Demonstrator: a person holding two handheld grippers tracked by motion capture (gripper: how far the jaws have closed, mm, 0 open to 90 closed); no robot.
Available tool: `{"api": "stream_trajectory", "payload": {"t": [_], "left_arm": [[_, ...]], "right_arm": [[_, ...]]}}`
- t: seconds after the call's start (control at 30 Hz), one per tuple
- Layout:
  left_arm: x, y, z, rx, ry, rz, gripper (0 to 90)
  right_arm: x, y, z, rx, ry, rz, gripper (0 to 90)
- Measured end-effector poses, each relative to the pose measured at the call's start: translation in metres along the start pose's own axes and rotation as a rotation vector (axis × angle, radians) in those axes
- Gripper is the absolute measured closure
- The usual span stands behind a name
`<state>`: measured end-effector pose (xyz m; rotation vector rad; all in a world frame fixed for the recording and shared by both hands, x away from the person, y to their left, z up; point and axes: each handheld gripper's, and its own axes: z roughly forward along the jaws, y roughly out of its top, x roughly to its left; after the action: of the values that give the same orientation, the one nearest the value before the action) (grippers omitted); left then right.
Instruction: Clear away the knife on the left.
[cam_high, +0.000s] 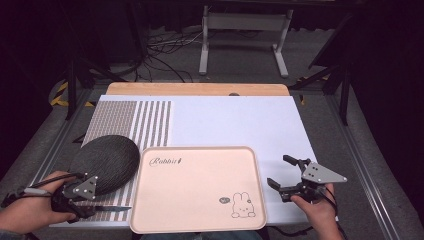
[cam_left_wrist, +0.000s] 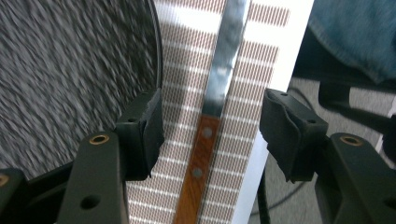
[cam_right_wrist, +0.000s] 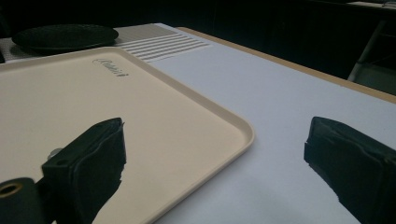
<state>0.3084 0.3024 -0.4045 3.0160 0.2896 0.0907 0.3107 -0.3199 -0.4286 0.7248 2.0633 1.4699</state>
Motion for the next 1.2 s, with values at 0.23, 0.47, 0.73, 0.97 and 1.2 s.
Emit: {"api": "stream_trajectory", "payload": {"t": [0.23, 0.47, 0.73, 0.97, 1.2], "left_arm": [[0.001, -0.001, 0.007, 0.064, -0.012, 0.036, 52.2], [0.004, 0.000, 0.015, 0.147, -0.022, 0.064, 61.6], [0.005, 0.003, 0.021, 0.222, -0.010, 0.125, 76.2], [0.003, 0.006, 0.022, 0.251, 0.003, 0.152, 76.9], [0.004, 0.003, 0.022, 0.224, 0.003, 0.134, 76.7]], "right_arm": [[0.001, 0.001, -0.002, -0.006, 0.006, 0.004, 6.0], [0.004, 0.001, -0.006, -0.014, 0.011, 0.010, 6.2], [0.005, 0.000, -0.009, -0.014, 0.017, 0.012, 6.2], [0.005, -0.001, -0.009, -0.009, 0.025, 0.012, 6.2], [0.004, -0.003, -0.008, -0.004, 0.028, 0.019, 6.4]]}}
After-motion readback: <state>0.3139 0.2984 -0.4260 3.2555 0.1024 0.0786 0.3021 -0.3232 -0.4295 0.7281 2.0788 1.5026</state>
